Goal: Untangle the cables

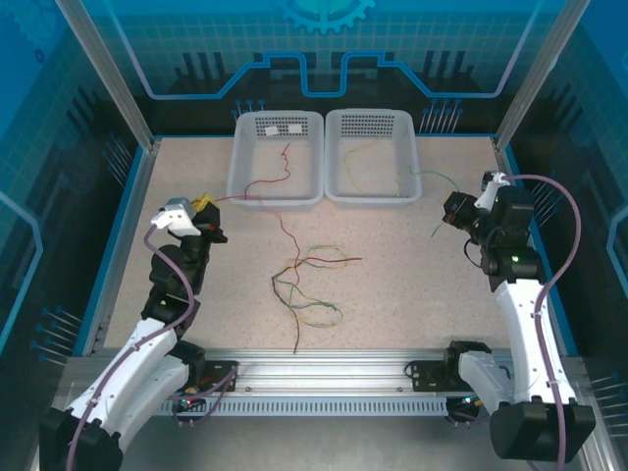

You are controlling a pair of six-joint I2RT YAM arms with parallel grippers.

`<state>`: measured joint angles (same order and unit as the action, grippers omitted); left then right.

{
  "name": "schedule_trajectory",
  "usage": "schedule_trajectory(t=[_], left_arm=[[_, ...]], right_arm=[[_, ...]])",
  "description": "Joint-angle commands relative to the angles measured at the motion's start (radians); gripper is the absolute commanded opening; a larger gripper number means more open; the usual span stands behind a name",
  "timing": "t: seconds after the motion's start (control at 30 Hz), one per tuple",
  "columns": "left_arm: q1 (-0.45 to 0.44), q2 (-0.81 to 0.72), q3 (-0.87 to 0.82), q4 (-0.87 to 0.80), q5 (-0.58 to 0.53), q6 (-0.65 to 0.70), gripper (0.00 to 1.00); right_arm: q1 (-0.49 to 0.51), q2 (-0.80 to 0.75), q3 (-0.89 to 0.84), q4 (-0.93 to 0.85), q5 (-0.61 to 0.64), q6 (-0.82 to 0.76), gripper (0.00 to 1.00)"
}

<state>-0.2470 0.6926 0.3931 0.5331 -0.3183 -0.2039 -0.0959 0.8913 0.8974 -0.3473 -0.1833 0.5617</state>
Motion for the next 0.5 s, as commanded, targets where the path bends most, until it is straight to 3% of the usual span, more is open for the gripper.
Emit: schedule_trajectory(t=[0.0, 0.2, 0.47], left_arm=[[0.03, 0.041, 0.068, 0.007, 0.082, -0.03, 0.0], [0.031, 0.159, 0.192, 0.024, 0.157, -0.016, 0.0], [0.033, 0.331, 0.492, -0.067, 0.24, 0.044, 0.0]], right_arm=[[-0.016, -0.037, -0.008, 0.035, -0.018, 0.012, 0.0], [-0.015, -0.066, 0.0, 0.047, -0.045, 0.004, 0.0], [-0.016, -0.085, -0.005, 0.068, -0.072, 0.004, 0.0]])
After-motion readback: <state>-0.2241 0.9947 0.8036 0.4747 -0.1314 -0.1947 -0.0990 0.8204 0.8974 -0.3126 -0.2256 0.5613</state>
